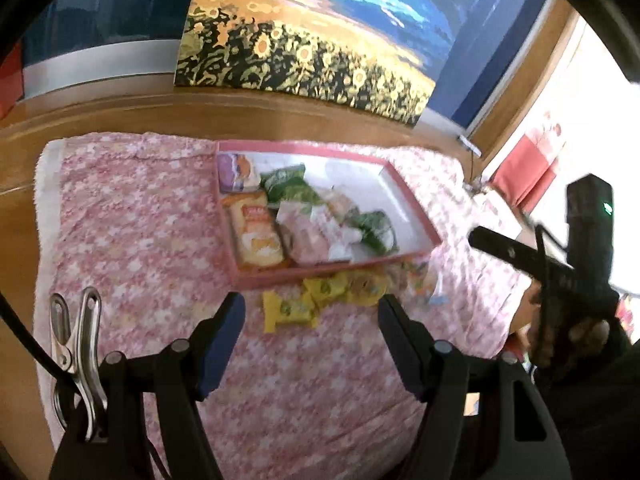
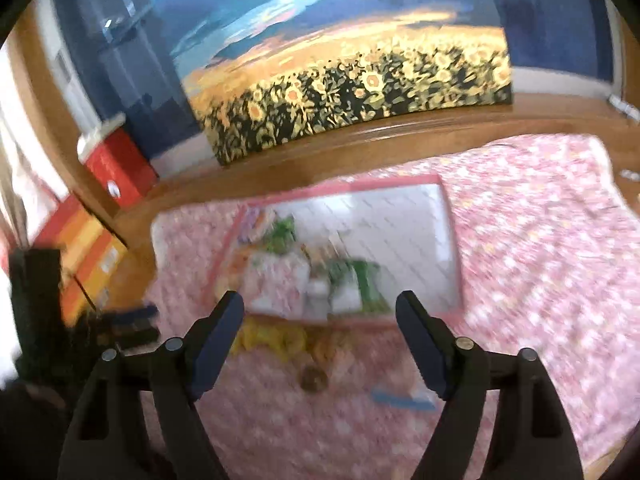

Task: Organize snacks
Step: 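Withdraw both open tools from the tray toward the remaining snacks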

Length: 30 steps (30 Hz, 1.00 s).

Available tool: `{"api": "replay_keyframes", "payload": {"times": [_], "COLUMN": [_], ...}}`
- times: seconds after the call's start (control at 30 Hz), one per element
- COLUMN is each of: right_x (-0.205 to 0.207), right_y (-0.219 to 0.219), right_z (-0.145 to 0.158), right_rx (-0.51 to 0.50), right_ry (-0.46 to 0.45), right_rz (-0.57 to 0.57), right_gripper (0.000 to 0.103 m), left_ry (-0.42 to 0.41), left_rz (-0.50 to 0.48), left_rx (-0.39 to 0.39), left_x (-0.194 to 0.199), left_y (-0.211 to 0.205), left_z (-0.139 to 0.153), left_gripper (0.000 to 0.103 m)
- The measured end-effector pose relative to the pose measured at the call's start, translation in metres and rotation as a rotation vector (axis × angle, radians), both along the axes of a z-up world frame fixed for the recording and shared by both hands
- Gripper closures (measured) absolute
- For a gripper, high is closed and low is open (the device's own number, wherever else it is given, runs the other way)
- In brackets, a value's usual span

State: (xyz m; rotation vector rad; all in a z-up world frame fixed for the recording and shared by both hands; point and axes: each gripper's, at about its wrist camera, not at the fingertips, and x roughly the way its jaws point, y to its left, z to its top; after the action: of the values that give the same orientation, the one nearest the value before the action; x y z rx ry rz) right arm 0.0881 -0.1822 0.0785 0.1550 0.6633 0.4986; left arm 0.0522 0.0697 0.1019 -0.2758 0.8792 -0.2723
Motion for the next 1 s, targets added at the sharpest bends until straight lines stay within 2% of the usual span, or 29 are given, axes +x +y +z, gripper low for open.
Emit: {"api": "replay_keyframes", "payload": {"times": [0.03, 0.07, 0.1, 0.17, 0.3, 0.37, 0.5, 0.6, 0.73, 0.8, 1.0], "right_x": [-0.009, -0.014, -0.016, -0.021, -0.033, -0.041, -0.059, -0.068, -0.073, -0.073, -0.066], "right_y": [0.001, 0.001, 0.001, -0.003, -0.002, -0.002, -0.005, -0.012, -0.021, -0.028, -0.035], "right_z": [-0.007, -0.014, -0.024, -0.043, -0.069, -0.073, -0.077, -0.077, -0.079, -0.079, -0.081], "right_rx": [-0.04, -0.063, -0.073, -0.075, -0.07, -0.078, -0.072, -0.052, -0.106, -0.121, -0.124], "right_ry": [-0.003, 0.016, 0.057, 0.125, 0.198, 0.205, 0.192, 0.179, 0.162, 0.154, 0.163], "right_rz": [0.0, 0.003, 0.013, 0.031, 0.058, 0.06, 0.066, 0.04, -0.046, -0.092, -0.128], "right_gripper": [0.031, 0.042, 0.067, 0.083, 0.085, 0.085, 0.085, 0.085, 0.084, 0.078, 0.076], "left_ry": [0.006, 0.015, 0.022, 0.057, 0.109, 0.145, 0.198, 0.188, 0.169, 0.176, 0.184], "left_rz": [-0.008, -0.019, -0.026, -0.037, -0.038, -0.035, -0.034, -0.045, -0.088, -0.091, -0.078], "left_rx": [0.012, 0.018, 0.018, 0.007, 0.002, 0.006, -0.002, 0.014, 0.098, 0.095, 0.065], "left_x": [-0.003, -0.007, -0.009, -0.013, -0.025, -0.032, -0.042, -0.048, -0.05, -0.049, -0.038], "left_y": [-0.003, -0.005, -0.007, -0.009, -0.01, -0.011, -0.014, -0.019, -0.031, -0.03, -0.027], "left_z": [-0.003, -0.007, -0.01, -0.021, -0.039, -0.049, -0.065, -0.068, -0.069, -0.069, -0.061], "left_gripper": [0.031, 0.031, 0.031, 0.031, 0.035, 0.039, 0.04, 0.04, 0.037, 0.035, 0.037]}}
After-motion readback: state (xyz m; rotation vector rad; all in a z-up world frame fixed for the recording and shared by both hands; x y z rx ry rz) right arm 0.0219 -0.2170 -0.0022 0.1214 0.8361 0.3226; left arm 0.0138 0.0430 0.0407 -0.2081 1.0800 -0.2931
